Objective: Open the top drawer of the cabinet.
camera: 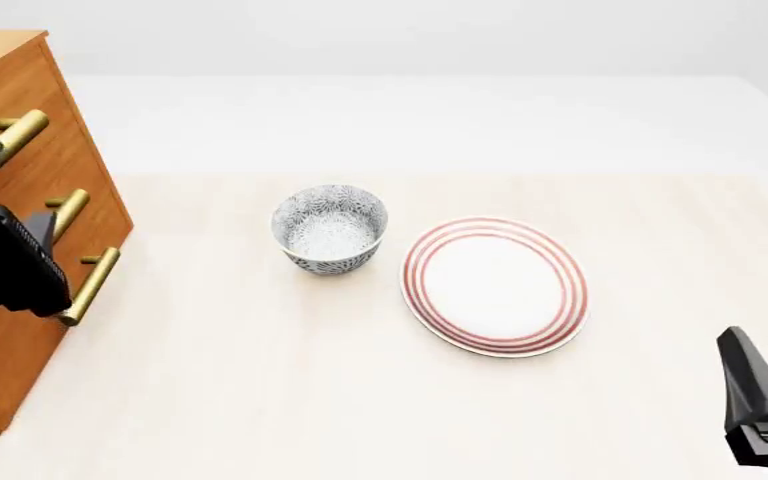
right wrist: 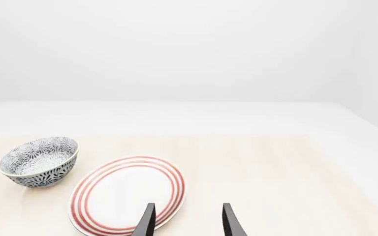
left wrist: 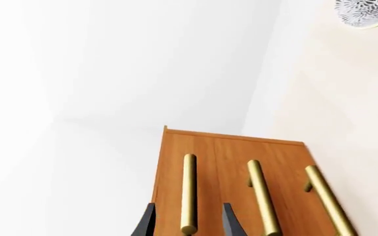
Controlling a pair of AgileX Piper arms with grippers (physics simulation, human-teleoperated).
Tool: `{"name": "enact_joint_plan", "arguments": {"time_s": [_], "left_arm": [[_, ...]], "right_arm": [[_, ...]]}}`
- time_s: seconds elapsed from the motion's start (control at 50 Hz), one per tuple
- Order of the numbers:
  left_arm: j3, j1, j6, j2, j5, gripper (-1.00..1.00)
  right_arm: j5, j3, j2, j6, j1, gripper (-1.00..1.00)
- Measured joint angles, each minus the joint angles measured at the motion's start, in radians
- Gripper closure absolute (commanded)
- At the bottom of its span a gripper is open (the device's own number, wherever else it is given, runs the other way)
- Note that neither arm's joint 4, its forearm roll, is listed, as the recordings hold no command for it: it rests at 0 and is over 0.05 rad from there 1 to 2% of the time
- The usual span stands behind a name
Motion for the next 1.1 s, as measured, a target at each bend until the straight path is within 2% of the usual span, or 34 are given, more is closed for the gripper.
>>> {"name": "enact_joint_plan", "arguments": {"time_s": [0.66, 1.1], "left_arm": [[-0.042, 0.089, -0.031, 0.069, -0.027, -1.0], [-0.041, 0.128, -0.012, 0.15, -0.081, -1.0]], "right_arm": [[0.0, 0.0, 0.0, 0.0, 0.0, -1.0], [0.0, 0.0, 0.0, 0.0, 0.0, -1.0]]}}
